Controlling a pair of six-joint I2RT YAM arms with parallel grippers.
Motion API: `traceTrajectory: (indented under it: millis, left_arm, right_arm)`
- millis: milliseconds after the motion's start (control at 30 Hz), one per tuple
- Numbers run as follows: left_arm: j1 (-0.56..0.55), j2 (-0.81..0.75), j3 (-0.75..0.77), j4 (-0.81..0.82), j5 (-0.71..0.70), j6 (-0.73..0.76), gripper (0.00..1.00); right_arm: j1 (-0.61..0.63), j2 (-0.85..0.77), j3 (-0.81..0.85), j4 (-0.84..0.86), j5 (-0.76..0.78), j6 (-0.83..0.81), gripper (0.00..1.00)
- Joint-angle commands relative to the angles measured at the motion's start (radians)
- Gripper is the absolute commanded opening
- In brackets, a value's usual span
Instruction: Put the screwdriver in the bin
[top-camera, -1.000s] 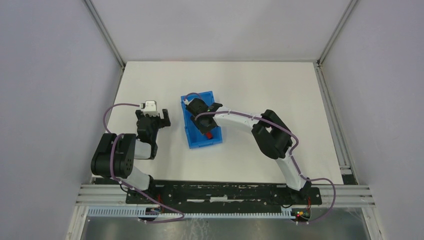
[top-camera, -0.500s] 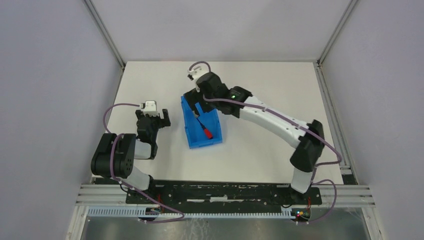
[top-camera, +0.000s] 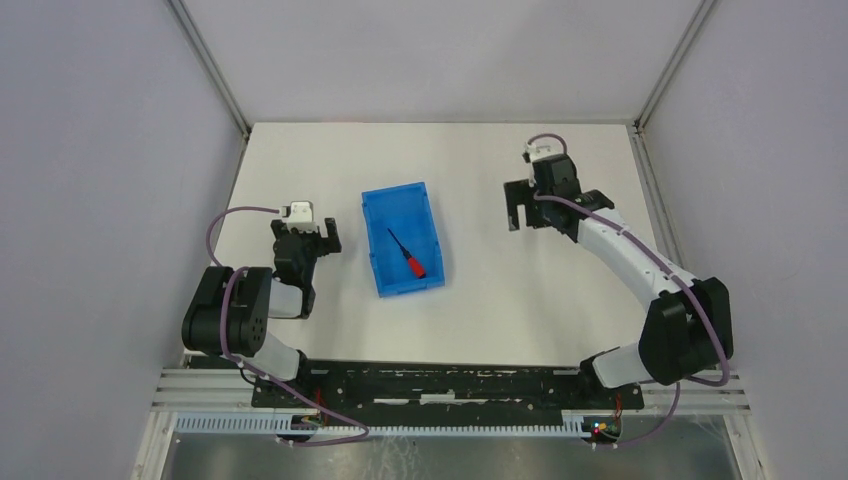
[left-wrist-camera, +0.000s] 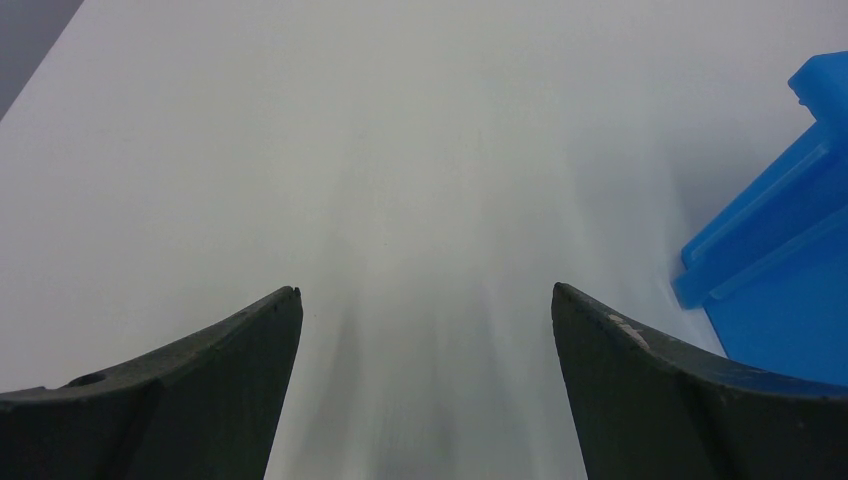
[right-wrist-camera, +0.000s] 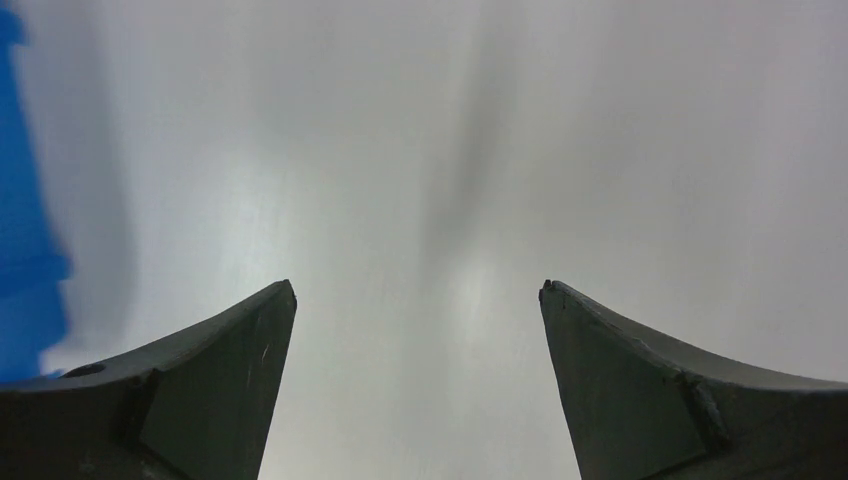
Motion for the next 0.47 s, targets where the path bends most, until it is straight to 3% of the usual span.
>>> traceTrajectory:
  millis: [0, 200, 433]
  left_arm:
    - [0.007, -0.018, 0.003, 0.031, 0.015, -0.029, 1.00]
    - [0.007, -0.016, 0.003, 0.031, 0.015, -0.029, 1.00]
    - [0.008, -0.018, 0.003, 0.031, 0.015, -0.029, 1.00]
  right_arm:
    - [-0.104, -0.115, -0.216, 0.127, 0.021, -0.032, 0.98]
    - [-0.195, -0.240, -0.515, 0.299, 0.045, -0.028, 0.98]
    - [-0.204, -0.313, -0.647, 0.401, 0.061, 0.009, 0.98]
